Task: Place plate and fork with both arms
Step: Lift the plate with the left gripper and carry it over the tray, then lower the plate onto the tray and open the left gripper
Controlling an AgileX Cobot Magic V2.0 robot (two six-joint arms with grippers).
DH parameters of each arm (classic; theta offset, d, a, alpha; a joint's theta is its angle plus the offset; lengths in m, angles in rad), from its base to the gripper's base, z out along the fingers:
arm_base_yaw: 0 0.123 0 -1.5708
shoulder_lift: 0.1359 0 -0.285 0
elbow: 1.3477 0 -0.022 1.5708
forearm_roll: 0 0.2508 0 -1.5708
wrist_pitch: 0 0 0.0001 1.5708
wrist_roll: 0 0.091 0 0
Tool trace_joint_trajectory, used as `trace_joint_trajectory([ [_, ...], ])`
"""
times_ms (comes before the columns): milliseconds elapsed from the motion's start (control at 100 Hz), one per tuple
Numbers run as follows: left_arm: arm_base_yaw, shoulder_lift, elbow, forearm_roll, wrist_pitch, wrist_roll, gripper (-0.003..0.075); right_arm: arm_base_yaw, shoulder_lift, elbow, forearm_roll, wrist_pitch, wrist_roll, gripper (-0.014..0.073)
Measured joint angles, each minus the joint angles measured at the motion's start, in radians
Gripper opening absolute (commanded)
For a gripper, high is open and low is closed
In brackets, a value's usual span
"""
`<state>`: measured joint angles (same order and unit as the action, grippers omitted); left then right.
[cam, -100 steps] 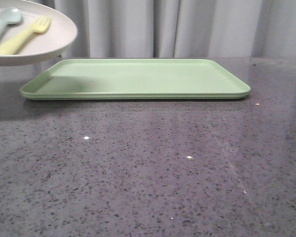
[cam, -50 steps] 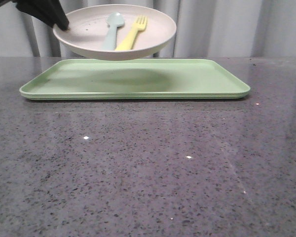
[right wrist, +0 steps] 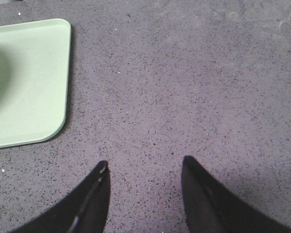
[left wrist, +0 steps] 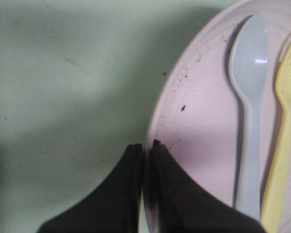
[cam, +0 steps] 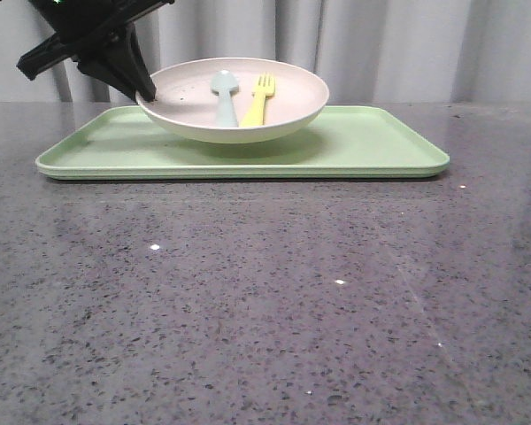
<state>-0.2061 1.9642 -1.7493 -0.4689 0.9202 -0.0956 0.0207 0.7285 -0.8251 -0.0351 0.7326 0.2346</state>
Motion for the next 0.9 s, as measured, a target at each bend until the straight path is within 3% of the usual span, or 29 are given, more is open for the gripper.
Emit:
trace_joint_trajectory([
  [610, 0.0, 0.047, -0.002, 0.0, -0.011, -0.002, -0.0011, 0.0, 0.0, 0.0, 0.0, 0.0, 0.0, 0.0363],
  [690, 0.0, 0.047, -0.002, 0.0, -0.013, -0.002, 0.004, 0.0, 0.0, 0.0, 0.0, 0.0, 0.0, 0.0363],
  [900, 0.0, 0.047, -0.004, -0.002, -0.019, -0.002, 0.0262, 0.0, 0.0, 0.0, 0.0, 0.0, 0.0, 0.0363],
])
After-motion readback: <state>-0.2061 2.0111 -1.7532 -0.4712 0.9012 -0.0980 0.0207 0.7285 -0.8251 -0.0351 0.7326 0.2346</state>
